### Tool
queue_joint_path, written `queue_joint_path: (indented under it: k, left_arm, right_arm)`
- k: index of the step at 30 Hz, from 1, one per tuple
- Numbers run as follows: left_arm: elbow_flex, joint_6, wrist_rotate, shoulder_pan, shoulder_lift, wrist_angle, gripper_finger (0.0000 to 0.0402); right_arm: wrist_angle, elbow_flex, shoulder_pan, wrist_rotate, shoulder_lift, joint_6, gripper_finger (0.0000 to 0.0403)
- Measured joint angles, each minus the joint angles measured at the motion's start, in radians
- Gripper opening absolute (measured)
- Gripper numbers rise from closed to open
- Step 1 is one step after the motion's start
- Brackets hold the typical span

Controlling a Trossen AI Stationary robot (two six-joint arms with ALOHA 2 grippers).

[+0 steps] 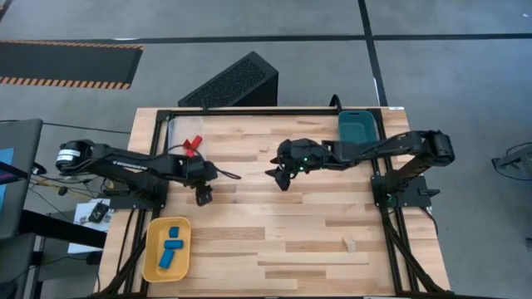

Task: Sort & place blocks by color
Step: Put the middle brown block into the blue bin

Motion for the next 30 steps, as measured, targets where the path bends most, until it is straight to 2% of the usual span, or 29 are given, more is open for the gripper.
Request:
queue_joint_path:
  k: [12, 19, 27, 30]
  left_arm:
    - [0.007, 0.015, 0.020, 0.001, 0.156, 0.015, 0.0183]
    - [0.097, 0.067, 0.021, 0.000, 0.142, -0.030, 0.0183]
    - [0.177, 0.173, 0.013, 0.000, 0.134, -0.224, 0.0183]
    - [0.187, 0.183, 0.034, 0.001, 0.134, -0.229, 0.0183]
  right_arm:
    - [0.001, 0.000, -0.012, 0.002, 0.000, -0.019, 0.0270]
    - [0.001, 0.000, -0.012, 0.002, 0.001, -0.026, 0.0270]
    - [-0.003, 0.000, -0.012, 0.001, 0.001, -0.026, 0.0270]
    - [-0.004, 0.000, -0.007, 0.000, 0.001, -0.026, 0.0270]
